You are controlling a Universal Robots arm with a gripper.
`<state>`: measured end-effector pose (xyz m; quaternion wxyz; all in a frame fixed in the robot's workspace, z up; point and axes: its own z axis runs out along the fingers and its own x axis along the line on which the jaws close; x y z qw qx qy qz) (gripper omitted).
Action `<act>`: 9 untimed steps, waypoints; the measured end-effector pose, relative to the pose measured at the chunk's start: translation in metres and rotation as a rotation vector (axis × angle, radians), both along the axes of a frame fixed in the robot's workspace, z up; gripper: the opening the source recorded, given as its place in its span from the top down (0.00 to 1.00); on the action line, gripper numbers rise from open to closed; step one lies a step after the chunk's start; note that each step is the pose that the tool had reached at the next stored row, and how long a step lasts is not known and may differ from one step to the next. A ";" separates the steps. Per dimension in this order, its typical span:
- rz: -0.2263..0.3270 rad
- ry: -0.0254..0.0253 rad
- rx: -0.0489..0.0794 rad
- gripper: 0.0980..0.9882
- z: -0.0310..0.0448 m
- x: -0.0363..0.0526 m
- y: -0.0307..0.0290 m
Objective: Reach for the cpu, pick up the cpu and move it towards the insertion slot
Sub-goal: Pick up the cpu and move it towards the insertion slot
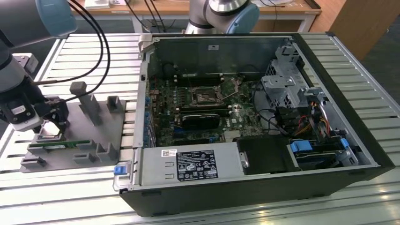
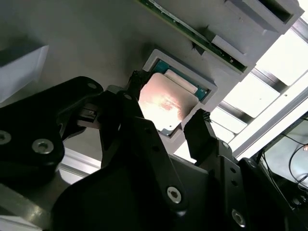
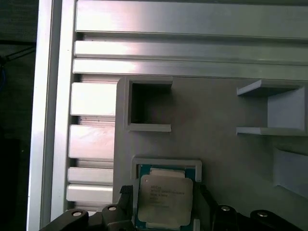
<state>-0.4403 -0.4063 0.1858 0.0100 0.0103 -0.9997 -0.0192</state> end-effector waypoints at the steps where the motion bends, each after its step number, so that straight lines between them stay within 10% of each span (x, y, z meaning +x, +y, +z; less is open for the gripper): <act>1: 0.000 -0.0001 0.000 0.40 -0.0004 0.0000 0.0000; 9: 0.000 0.0000 0.000 0.49 -0.0021 0.0000 0.0001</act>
